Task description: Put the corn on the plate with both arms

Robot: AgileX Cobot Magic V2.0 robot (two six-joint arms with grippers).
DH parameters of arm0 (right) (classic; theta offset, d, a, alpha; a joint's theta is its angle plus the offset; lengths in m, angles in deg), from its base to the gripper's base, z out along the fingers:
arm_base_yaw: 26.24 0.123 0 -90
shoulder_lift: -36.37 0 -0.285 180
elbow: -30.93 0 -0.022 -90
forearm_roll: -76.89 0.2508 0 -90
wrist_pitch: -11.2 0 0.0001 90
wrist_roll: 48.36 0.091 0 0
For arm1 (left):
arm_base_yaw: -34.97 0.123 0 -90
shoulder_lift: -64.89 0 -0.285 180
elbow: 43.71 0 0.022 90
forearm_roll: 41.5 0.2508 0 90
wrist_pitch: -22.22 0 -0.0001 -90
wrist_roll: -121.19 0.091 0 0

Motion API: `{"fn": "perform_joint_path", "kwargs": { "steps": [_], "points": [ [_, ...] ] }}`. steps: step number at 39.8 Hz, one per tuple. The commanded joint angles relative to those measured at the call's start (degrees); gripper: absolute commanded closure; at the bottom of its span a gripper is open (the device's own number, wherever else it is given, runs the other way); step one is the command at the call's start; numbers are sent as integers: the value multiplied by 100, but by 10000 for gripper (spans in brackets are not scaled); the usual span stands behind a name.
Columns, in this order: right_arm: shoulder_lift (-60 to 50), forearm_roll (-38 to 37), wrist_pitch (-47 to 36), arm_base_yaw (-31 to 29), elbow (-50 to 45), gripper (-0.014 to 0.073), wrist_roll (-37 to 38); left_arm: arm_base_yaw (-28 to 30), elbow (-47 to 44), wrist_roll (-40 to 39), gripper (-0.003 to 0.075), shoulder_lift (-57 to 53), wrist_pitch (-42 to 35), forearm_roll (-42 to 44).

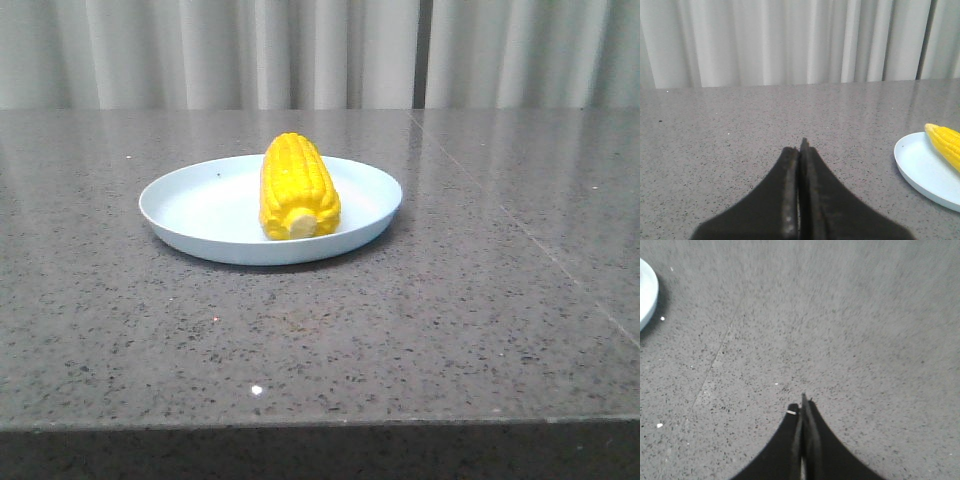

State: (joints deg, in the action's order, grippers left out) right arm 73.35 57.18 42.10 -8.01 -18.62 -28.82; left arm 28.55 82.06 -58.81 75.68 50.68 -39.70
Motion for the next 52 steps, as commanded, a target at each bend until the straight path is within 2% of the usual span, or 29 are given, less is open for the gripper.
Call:
{"fn": "perform_joint_path", "kwargs": {
  "steps": [1,7,12,52],
  "points": [
    [-764,-239,-764,-27,-250,708,-26,12,137,0,741,88,-473,3],
    [-1629,-234,-913,-27,-569,708,-20,12,137,0,741,88,-473,3],
    [-1880,-124,-913,-27,-580,708,-15,12,137,0,741,88,-473,3],
    [-1893,-31,-886,-27,-580,708,-15,12,137,0,741,88,-473,3]
  ]
}}
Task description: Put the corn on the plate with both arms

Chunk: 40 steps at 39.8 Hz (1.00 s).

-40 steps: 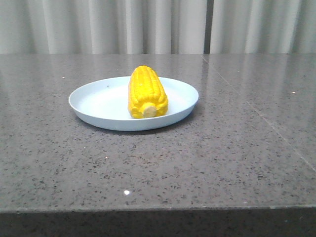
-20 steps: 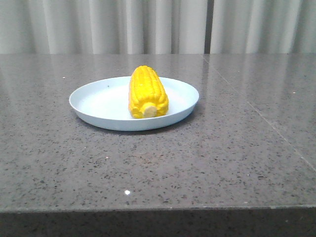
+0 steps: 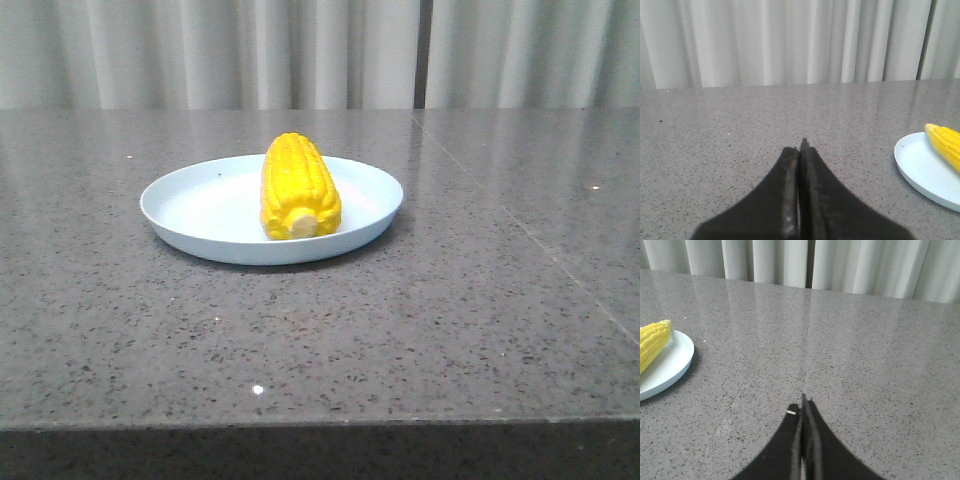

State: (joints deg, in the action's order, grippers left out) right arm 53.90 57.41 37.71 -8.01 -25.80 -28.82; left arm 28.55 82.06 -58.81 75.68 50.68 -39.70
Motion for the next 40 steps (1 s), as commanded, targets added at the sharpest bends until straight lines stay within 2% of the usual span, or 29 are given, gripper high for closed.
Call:
{"fn": "perform_joint_path", "kwargs": {
  "steps": [1,11,15,27,36,40],
  "points": [
    [52,-54,-447,-27,138,708,-15,12,137,0,741,88,-473,3],
    [52,-54,-447,-27,138,708,-15,12,137,0,741,88,-488,-9],
    [52,-54,-447,-27,138,708,-15,35,-52,0,741,17,-739,-4],
    [52,-54,-442,-27,138,708,-15,845,-1139,0,741,-445,-1581,-260],
    [52,-54,-446,-27,138,708,-15,891,-1870,0,741,-455,-1936,-273],
    [52,-54,-446,-27,138,708,-15,891,-2234,0,741,-455,-2339,-273]
  ]
}}
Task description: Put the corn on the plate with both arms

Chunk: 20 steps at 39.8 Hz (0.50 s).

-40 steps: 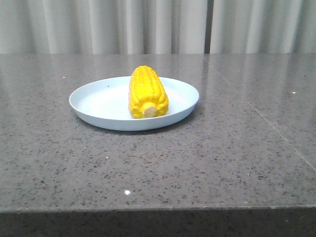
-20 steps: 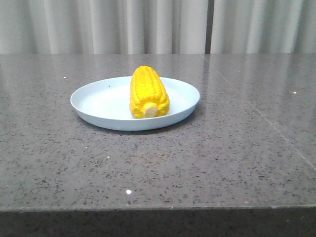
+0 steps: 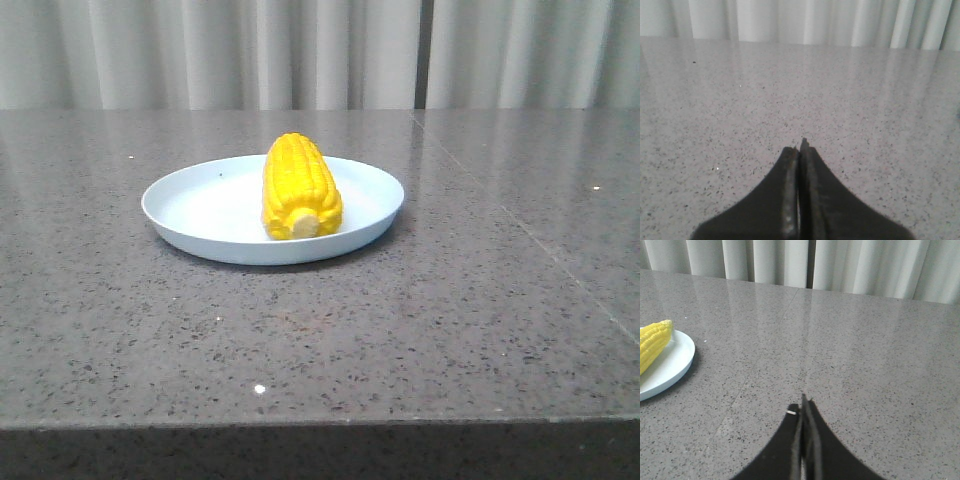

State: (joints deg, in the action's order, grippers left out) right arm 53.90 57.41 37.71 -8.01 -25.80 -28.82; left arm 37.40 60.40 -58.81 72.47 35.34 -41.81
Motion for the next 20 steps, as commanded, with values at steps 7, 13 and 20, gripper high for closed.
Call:
{"fn": "perform_joint_path", "kwargs": {
  "steps": [7,13,20],
  "points": [
    [52,-54,-446,-27,138,708,-15,6,-185,0,741,-135,-761,-61],
    [52,-54,-446,-27,138,708,-15,6,-185,0,741,-123,-761,-61],
    [52,-54,-446,-27,138,708,-15,6,-185,0,741,-123,-761,-61]
  ]
}}
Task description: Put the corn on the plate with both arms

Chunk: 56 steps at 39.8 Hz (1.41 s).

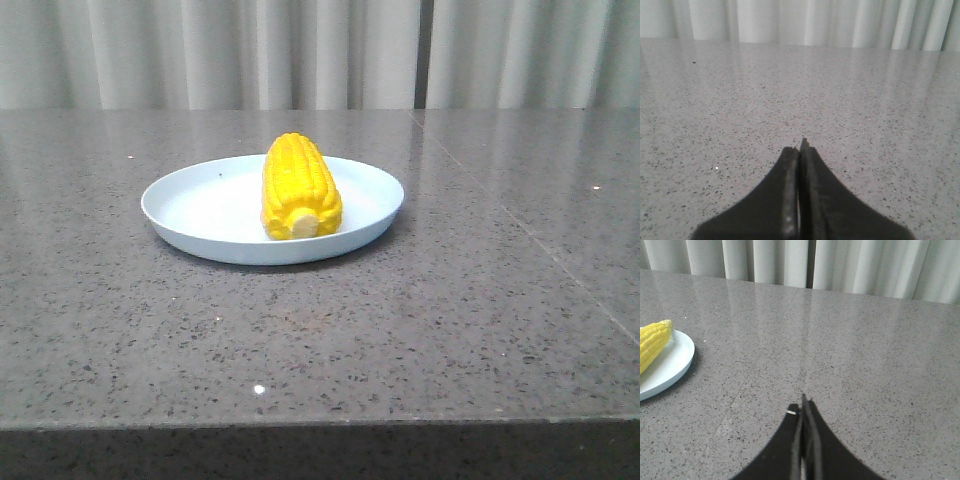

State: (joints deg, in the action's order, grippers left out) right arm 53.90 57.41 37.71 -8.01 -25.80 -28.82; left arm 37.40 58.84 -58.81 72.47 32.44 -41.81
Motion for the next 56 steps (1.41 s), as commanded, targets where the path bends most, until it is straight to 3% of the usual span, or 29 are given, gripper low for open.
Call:
{"fn": "perform_joint_path", "kwargs": {
  "steps": [1,26,31,37,43,56],
  "points": [
    [52,-54,-446,-27,138,708,-15,6,-29,0,741,-123,-472,-61],
    [-13,1,-465,-106,-14,708,-171,6,-29,0,741,-123,-472,-61],
    [-218,852,-613,-487,-323,708,-1190,6,-29,0,741,-123,-472,-61],
    [-588,1992,-1395,-1065,-989,708,-2428,6,-29,0,741,-123,-472,-61],
    [-907,2363,-2074,-1422,-1745,708,-2483,6,-29,0,741,-123,-472,-61],
    [-1132,2543,-2054,-1614,-2176,708,-2478,6,-29,0,741,-123,-472,-61]
  ]
}}
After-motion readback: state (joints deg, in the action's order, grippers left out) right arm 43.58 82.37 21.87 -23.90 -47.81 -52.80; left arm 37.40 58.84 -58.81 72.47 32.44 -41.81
